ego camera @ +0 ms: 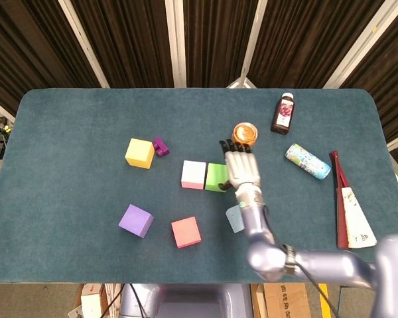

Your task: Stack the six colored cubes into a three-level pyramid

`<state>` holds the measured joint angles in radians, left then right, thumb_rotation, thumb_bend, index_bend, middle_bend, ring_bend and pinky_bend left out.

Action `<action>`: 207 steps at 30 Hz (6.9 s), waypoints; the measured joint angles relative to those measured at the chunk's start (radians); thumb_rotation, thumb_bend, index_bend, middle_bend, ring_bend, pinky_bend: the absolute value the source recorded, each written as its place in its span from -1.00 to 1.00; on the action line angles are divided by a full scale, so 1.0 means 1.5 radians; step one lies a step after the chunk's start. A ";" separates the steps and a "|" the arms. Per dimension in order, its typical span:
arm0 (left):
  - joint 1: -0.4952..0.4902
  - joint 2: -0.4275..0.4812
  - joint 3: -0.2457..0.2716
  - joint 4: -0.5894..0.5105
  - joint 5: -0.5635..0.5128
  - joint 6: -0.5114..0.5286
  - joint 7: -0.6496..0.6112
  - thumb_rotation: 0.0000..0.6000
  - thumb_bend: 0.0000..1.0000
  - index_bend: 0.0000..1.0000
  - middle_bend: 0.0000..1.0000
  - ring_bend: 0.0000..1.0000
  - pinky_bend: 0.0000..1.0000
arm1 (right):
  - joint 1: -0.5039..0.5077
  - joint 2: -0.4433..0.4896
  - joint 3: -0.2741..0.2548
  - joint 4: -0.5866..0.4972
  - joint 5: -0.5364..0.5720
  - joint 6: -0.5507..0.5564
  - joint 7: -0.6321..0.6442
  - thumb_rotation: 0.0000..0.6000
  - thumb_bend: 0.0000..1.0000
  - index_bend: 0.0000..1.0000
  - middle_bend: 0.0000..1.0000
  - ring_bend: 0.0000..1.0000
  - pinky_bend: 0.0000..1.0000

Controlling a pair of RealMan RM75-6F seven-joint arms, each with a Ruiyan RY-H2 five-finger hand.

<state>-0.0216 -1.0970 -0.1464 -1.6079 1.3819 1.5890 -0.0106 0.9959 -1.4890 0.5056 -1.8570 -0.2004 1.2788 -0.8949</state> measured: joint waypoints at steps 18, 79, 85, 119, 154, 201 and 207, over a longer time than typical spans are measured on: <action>-0.047 0.042 0.036 -0.010 0.095 -0.075 -0.070 1.00 -0.48 -0.88 -1.00 -1.00 -1.00 | -0.459 0.311 -0.163 -0.056 -0.596 0.047 0.518 1.00 -0.61 -0.94 -0.87 -0.92 -1.00; -0.621 -0.261 -0.066 0.264 -0.450 -0.570 0.323 1.00 -0.38 -0.69 -0.74 -1.00 -1.00 | -0.592 0.140 -0.261 0.180 -0.766 0.116 0.487 1.00 -0.61 -0.94 -0.87 -0.96 -1.00; -0.651 -0.297 -0.061 0.303 -0.483 -0.589 0.336 1.00 -0.38 -0.69 -0.71 -1.00 -1.00 | -0.591 0.139 -0.257 0.184 -0.753 0.105 0.484 1.00 -0.60 -0.94 -0.87 -0.96 -1.00; -0.687 -0.329 -0.052 0.308 -0.537 -0.550 0.362 1.00 -0.29 -0.48 -0.38 -1.00 -1.00 | -0.593 0.134 -0.246 0.186 -0.738 0.107 0.491 1.00 -0.60 -0.92 -0.87 -0.96 -1.00; -0.734 -0.329 -0.042 0.095 -0.594 -0.413 0.471 1.00 -0.29 -0.50 -0.42 -1.00 -1.00 | -0.609 0.161 -0.237 0.160 -0.741 0.125 0.536 1.00 -0.60 -0.88 -0.87 -0.96 -1.00; -0.749 -0.400 -0.064 0.137 -0.609 -0.392 0.509 1.00 -0.30 -0.50 -0.45 -1.00 -1.00 | -0.612 0.164 -0.234 0.157 -0.739 0.129 0.532 1.00 -0.61 -0.86 -0.87 -0.96 -1.00; -0.750 -0.409 -0.068 0.141 -0.602 -0.392 0.506 1.00 -0.30 -0.50 -0.45 -1.00 -1.00 | -0.612 0.165 -0.234 0.156 -0.737 0.124 0.536 1.00 -0.60 -0.86 -0.87 -0.96 -1.00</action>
<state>-1.1464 -1.7107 -0.2489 -1.3971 0.4786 1.0015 0.7479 0.0776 -1.2414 0.1542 -1.6233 -1.3057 1.4651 -0.0910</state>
